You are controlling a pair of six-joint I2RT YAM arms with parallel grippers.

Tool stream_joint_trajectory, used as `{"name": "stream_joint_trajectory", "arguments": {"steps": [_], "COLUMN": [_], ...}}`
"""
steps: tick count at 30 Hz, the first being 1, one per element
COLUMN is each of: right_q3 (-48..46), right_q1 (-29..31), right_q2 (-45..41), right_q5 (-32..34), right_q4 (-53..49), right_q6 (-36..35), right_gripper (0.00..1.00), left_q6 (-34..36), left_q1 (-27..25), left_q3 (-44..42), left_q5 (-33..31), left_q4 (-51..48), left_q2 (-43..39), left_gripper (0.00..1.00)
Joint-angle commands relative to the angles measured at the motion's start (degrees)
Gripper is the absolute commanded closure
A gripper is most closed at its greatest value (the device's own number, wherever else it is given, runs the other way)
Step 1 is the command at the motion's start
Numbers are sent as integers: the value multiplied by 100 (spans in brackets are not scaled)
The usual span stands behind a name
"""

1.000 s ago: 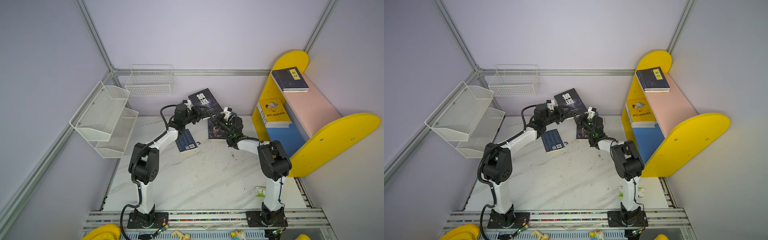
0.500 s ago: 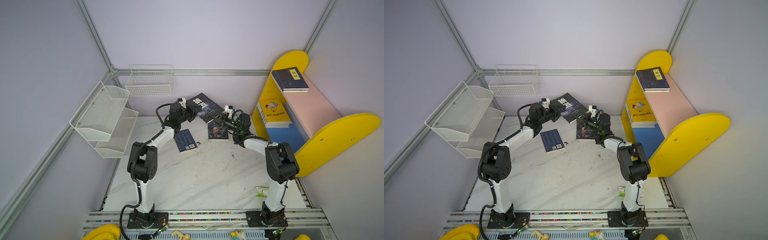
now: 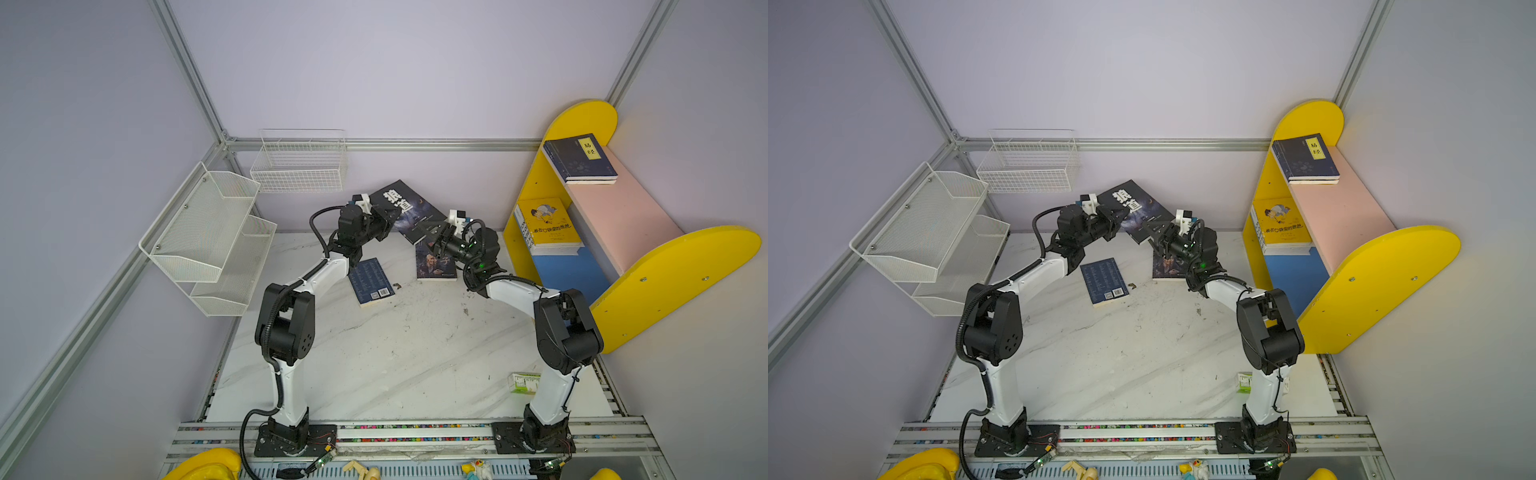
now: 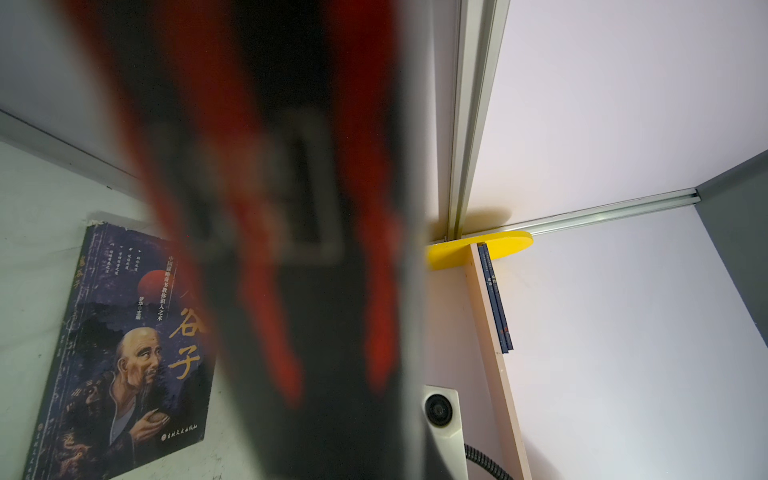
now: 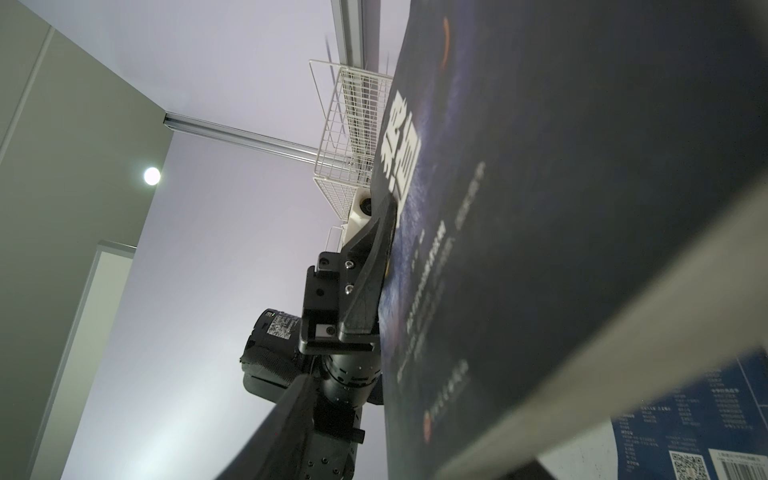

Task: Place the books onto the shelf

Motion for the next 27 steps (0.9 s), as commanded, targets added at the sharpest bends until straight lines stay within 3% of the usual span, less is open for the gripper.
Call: {"name": "stream_joint_trajectory", "arguments": {"steps": [1, 8, 14, 19, 21, 23, 27], "right_q3": [37, 120, 187, 193, 157, 144, 179], "right_q1": [140, 322, 343, 345, 340, 345, 332], "right_q2": [-198, -17, 95, 119, 119, 114, 167], "right_q5": [59, 125, 260, 485, 595, 686, 822], "right_q4": [296, 299, 423, 429, 390, 305, 224], "right_q6": [80, 138, 202, 201, 185, 181, 96], "right_gripper": [44, 49, 70, 81, 81, 71, 71], "left_q6": [54, -44, -65, -77, -81, -80, -85], "left_q1": [11, -13, -16, -16, -18, -15, -24], "left_q3": [28, -75, -142, -213, -243, -245, -227], "left_q5": [-304, -446, -471, -481, -485, -465, -426], "left_q4": [691, 863, 897, 925, 952, 952, 951], "left_q2": [-321, -360, -372, -424, -437, -444, -429], "left_gripper": [98, 99, 100, 100, 100, 100, 100]}}
